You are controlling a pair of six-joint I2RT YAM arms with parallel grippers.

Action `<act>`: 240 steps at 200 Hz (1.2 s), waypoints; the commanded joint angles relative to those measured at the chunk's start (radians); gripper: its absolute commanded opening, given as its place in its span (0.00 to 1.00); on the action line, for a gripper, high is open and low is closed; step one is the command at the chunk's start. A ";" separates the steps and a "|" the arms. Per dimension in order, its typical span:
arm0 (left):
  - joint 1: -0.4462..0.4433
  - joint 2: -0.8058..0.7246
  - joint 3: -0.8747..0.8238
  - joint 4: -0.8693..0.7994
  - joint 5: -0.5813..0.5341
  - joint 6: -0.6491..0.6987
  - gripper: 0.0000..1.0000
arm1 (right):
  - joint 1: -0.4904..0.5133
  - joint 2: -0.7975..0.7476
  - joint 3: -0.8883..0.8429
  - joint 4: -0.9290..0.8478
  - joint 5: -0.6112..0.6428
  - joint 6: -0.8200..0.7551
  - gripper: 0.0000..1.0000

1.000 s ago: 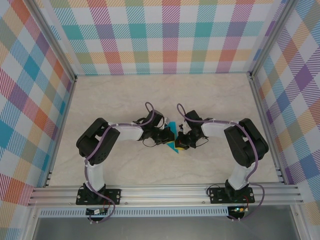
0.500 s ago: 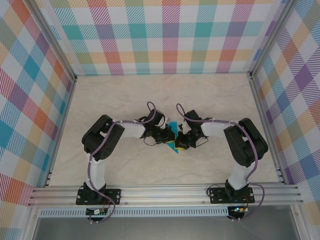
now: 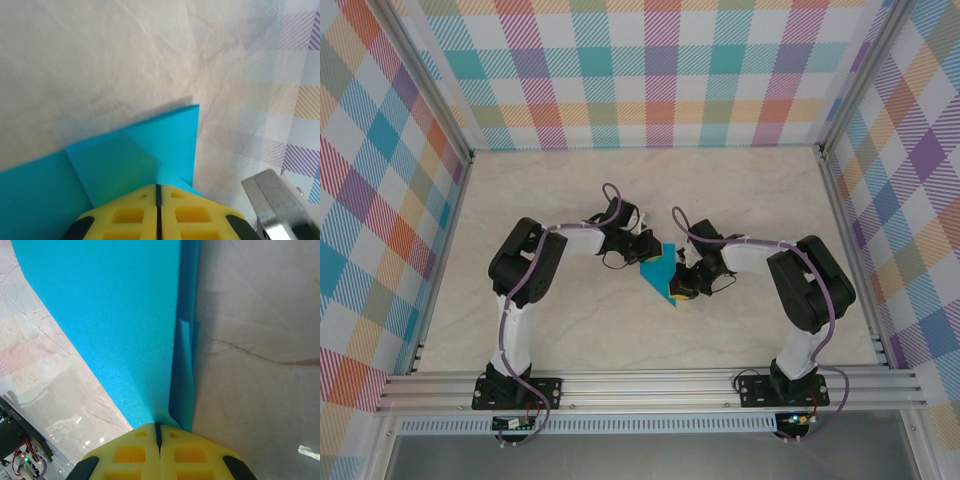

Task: Fold a paper plane with a square sheet of paper (fold left side to right side)
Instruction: Fourth fold the wing at the center of the table.

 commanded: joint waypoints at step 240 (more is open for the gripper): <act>0.166 -0.316 -0.101 -0.027 -0.031 0.060 0.36 | -0.015 -0.384 -0.023 -0.032 0.253 -0.031 0.51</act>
